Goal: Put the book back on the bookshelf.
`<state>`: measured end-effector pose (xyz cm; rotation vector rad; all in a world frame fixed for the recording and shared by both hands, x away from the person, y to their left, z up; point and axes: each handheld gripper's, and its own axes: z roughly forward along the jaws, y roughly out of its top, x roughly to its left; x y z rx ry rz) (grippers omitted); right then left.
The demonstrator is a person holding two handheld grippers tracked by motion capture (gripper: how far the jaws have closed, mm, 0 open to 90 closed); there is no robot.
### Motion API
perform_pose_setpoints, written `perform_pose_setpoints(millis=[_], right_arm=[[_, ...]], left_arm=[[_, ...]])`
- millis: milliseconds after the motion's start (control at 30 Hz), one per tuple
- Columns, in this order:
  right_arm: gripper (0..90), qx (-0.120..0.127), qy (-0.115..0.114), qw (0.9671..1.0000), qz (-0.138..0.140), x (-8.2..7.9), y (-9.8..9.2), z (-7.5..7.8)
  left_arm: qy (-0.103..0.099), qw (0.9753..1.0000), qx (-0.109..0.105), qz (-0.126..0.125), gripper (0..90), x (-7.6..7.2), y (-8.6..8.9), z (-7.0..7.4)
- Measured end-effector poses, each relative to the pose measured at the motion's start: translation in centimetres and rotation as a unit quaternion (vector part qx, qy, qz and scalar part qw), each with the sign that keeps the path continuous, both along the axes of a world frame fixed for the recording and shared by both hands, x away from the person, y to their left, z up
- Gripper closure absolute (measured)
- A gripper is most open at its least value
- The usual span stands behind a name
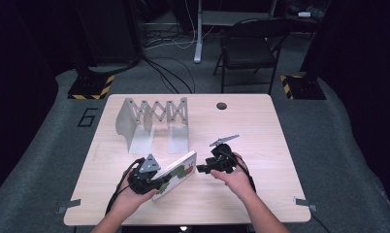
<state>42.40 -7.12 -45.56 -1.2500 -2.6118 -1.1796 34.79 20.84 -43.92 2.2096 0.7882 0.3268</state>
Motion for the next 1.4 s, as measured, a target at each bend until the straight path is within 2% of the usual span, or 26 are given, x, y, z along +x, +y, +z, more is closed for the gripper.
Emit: perform_pose_setpoints(millis=[100, 367, 567, 733, 767, 967, 1033, 1133, 1233, 1267, 1300, 1400], right_arm=[[44.1, 0.004, 0.004, 1.0, -0.005, 0.1, -0.5, 0.1], [44.1, 0.011, 0.004, 0.9996, -0.025, 0.5, -1.4, 0.1], [44.1, 0.005, 0.005, 0.9998, -0.021, 0.6, -1.4, -0.2], [44.1, 0.002, 0.009, 0.9997, -0.023, 0.6, -1.4, -0.3], [44.1, 0.003, 0.009, 0.9997, -0.024, 0.6, -1.4, -0.4], [44.0, -0.001, 0.01, 0.9997, -0.024, 0.5, -1.6, -0.4], [44.0, 0.0, 0.008, 0.9997, -0.023, 0.6, -1.7, -0.4], [44.0, 0.003, 0.01, 0.9994, -0.033, 0.6, -1.9, -0.4], [44.0, 0.009, 0.008, 0.9992, -0.039, 0.8, -2.3, -0.2], [44.0, 0.009, 0.008, 0.9992, -0.039, 0.8, -2.3, -0.2], [44.0, 0.011, 0.006, 0.9992, -0.038, 0.8, -2.4, -0.2], [44.0, 0.008, 0.01, 0.9991, -0.041, 0.8, -2.4, -0.3]], left_arm=[[0.002, 1.0, -0.005, 0.003, 75.9, 0.1, 0.4, 0.2], [-0.012, 0.9994, -0.015, 0.028, 75.9, 0.2, 1.8, 0.9], [-0.015, 0.9989, -0.016, 0.041, 75.9, 0.4, 3.2, 1.7], [-0.027, 0.9974, -0.022, 0.063, 75.9, 0.6, 4.4, 2.1], [-0.029, 0.9964, -0.025, 0.075, 75.9, 0.7, 5.0, 2.3], [-0.038, 0.9936, -0.023, 0.104, 75.9, 0.8, 6.4, 2.8], [-0.037, 0.9923, -0.026, 0.115, 76.0, 1.2, 7.0, 3.0], [-0.035, 0.9917, -0.027, 0.121, 75.9, 1.7, 7.3, 3.1], [-0.034, 0.9903, -0.019, 0.134, 75.9, 3.0, 7.7, 3.5], [-0.034, 0.9903, -0.019, 0.134, 76.0, 3.0, 7.7, 3.5], [-0.034, 0.9893, -0.022, 0.14, 76.0, 3.6, 7.7, 3.7], [-0.03, 0.9896, -0.026, 0.138, 76.0, 4.2, 7.6, 3.9]])
